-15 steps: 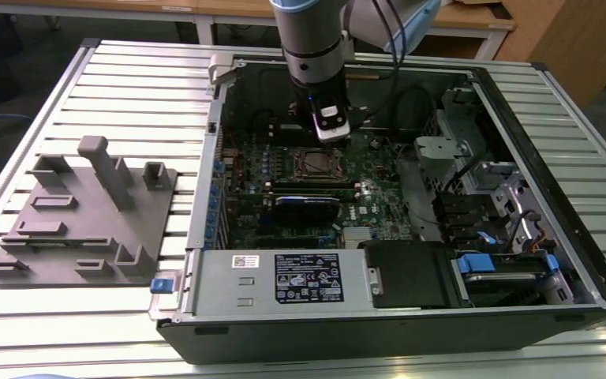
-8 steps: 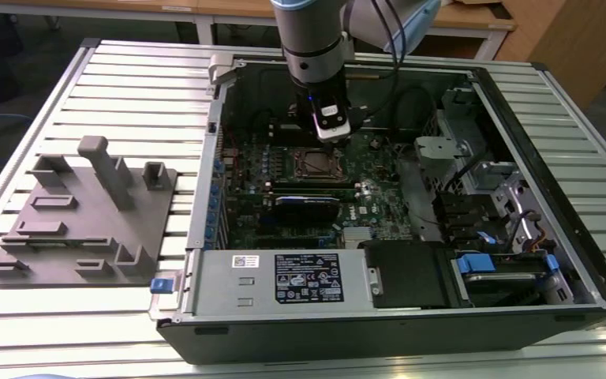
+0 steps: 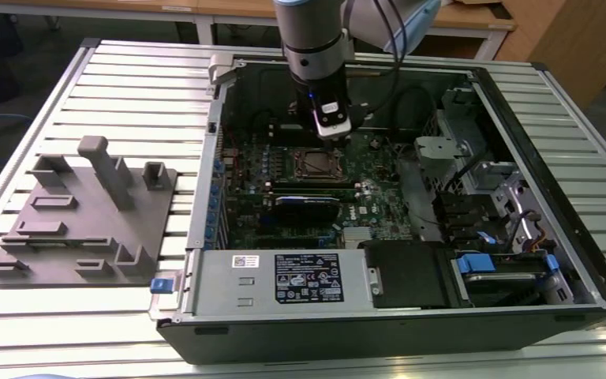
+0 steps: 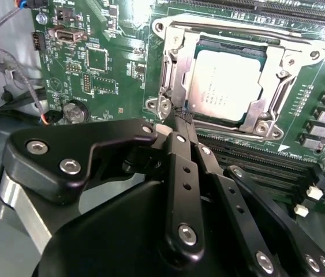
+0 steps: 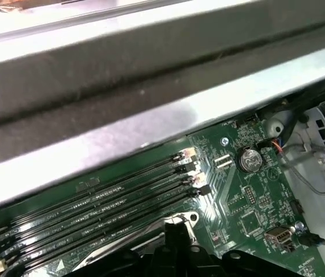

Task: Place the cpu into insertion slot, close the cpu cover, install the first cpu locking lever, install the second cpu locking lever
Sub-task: 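Install the first cpu locking lever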

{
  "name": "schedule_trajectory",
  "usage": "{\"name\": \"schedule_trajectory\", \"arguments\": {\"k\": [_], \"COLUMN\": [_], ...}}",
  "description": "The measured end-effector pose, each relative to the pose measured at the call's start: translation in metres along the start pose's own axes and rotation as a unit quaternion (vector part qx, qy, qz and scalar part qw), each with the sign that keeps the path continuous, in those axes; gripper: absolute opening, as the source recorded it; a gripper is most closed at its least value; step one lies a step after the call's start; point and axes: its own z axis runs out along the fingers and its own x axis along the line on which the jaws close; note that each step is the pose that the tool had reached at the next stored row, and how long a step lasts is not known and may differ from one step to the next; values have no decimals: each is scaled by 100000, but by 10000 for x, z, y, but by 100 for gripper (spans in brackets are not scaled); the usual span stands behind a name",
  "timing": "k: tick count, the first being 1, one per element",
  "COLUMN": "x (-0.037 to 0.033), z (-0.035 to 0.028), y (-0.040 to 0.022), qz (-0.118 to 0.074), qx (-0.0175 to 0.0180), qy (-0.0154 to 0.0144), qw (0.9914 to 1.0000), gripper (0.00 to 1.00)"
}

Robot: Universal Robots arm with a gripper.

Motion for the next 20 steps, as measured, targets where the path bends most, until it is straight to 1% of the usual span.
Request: {"name": "schedule_trajectory", "arguments": {"k": [2, 11, 12, 13, 14, 15, 16, 17, 18, 19, 20], "x": [-4, -4, -4, -4, -4, -4, -5, -4, -4, -4, -4], "z": [-19, -20, -20, -20, -20, -20, -20, -20, -20, -21, -20], "y": [3, 4, 4, 4, 4, 4, 4, 4, 4, 3, 4], "qz": [0, -20, -36, -85, -162, -248, -329, -377, -427, -499, -563], "qx": [1, 57, 128, 423, 794, 1215, 1717, 2283, 2990, 3891, 4690], "qy": [-1, -25, -35, -40, -9, 35, 174, 616, 1185, 1873, 2518], "qw": [100000, 100000, 100000, 99999, 99997, 99992, 99985, 99971, 99947, 99905, 99857], "gripper": [10, 10, 10, 10, 10, 10, 10, 10, 10, 10, 10]}}
